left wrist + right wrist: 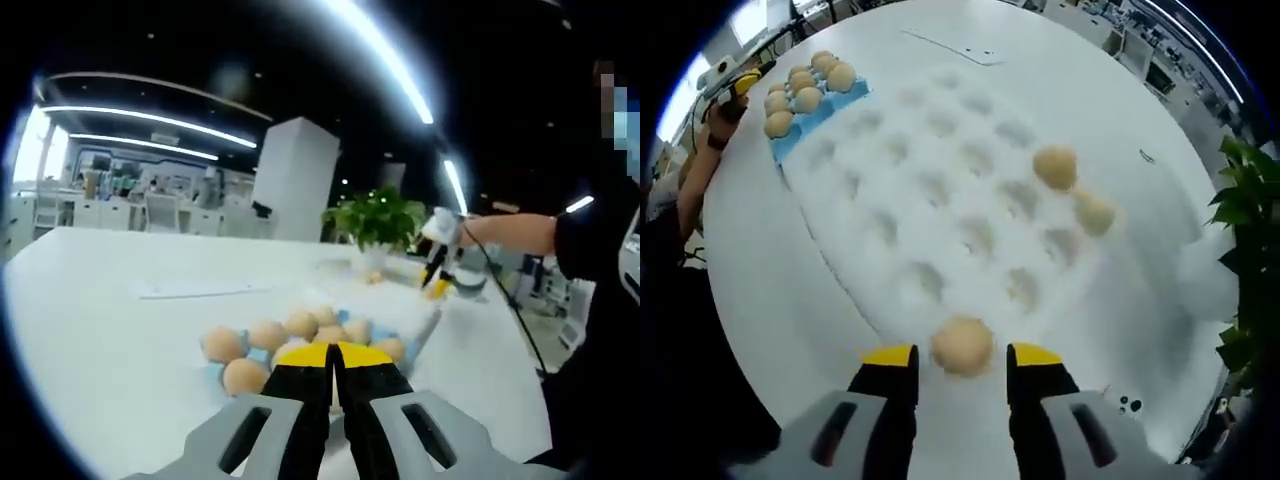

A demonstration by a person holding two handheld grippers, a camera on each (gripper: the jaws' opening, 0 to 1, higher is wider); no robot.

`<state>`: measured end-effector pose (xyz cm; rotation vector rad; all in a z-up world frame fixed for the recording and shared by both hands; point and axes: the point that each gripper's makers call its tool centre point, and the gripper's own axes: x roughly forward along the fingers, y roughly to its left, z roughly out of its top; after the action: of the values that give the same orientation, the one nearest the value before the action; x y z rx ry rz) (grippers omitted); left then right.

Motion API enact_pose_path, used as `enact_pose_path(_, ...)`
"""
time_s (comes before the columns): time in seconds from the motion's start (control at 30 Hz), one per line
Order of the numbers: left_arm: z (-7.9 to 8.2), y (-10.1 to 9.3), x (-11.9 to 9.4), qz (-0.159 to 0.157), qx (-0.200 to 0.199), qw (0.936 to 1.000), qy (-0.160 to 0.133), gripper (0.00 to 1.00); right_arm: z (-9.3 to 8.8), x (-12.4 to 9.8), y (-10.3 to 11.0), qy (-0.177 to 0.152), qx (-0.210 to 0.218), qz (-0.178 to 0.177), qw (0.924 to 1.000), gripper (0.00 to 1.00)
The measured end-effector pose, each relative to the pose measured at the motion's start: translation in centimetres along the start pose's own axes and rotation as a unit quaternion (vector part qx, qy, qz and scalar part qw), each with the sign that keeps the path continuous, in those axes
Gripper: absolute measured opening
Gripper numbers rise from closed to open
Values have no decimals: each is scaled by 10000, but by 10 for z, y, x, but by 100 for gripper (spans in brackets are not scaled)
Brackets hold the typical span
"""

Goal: Pick up the eggs on the table and place them into the egg tray on the table

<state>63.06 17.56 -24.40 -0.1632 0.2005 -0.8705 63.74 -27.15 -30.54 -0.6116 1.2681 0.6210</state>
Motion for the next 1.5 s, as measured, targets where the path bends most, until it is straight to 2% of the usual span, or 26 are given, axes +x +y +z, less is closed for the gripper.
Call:
enact_pose_path(0.17,-1,0,0,7,0,10000,20,0,-5,3,-6,31,189,56,9998,32)
enact_pose_path(0.4,-3,1,1,13,-16,10000,34,0,2,11,-1,1,420,264,9988,27)
enact_pose_path(0.63,-4,7,0,76,-111,9999,18,0,1,16,1,235,502,326,9979,26)
enact_pose_path(0.8,-3,5,2,40,-84,10000,23,0,0,20,-2,574,394,464,9965,26)
enact_pose_path(1.03,-7,4,5,60,-17,9999,101,0,0,23,-3,747,416,485,9952,27)
enact_pose_path(1.23,5,6,4,6,-31,10000,-89,0,2,26,-9,976,528,529,9924,26)
enact_pose_path(1.5,8,2,2,-95,-125,9997,-177,0,2,26,-5,1302,561,460,9888,26)
